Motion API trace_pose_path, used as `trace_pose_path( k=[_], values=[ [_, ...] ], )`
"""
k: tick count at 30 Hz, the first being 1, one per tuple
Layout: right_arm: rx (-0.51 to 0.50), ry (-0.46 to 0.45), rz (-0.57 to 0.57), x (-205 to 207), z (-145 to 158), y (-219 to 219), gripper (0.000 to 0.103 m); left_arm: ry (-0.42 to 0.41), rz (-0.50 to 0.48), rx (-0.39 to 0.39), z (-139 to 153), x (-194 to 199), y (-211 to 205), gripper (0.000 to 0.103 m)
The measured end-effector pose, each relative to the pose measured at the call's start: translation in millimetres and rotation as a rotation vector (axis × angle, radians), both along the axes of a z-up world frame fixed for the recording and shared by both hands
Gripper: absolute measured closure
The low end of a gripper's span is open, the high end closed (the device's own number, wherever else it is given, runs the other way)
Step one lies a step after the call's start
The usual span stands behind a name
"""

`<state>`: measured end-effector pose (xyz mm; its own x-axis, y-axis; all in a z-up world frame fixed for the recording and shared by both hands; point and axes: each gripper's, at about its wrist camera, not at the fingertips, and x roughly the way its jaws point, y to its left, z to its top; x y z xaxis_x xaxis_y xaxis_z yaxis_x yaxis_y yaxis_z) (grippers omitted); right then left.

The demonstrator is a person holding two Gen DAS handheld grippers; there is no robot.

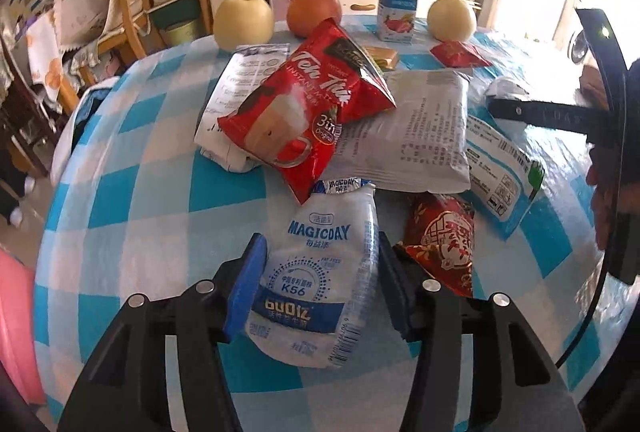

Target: Collect trash

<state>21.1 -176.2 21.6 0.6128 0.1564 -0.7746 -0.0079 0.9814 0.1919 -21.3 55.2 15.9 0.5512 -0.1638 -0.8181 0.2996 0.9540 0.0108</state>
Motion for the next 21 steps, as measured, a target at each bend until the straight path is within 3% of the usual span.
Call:
trace_pose_path(
  k=[3,5,7,12,15,19,21],
  values=[
    [-0.022,-0.003,-0.003,0,0,2,0.051,0.0,0.024,-0.031,4,0,6,0.053],
    [-0.014,-0.004,-0.005,-1,0,1,0.054,-0.015,0.039,-0.051,9,1,10,0.066],
    [-0.021,-0.007,-0.003,-1,0,2,0.061,-0.009,0.061,-0.075,10,3,16,0.066],
    [-0.029,-0.018,-0.003,-4,1,6,0.063,0.003,0.077,-0.095,9,5,22,0.066],
    [-0.043,-0.031,0.009,-6,3,9,0.063,0.034,0.094,-0.137,9,8,31,0.06],
    [-0.051,-0.053,0.016,-9,10,11,0.063,0.075,0.141,-0.188,5,13,45,0.028],
    [-0.049,-0.063,0.025,-10,14,13,0.064,0.073,0.148,-0.191,4,13,47,0.025]
  ],
)
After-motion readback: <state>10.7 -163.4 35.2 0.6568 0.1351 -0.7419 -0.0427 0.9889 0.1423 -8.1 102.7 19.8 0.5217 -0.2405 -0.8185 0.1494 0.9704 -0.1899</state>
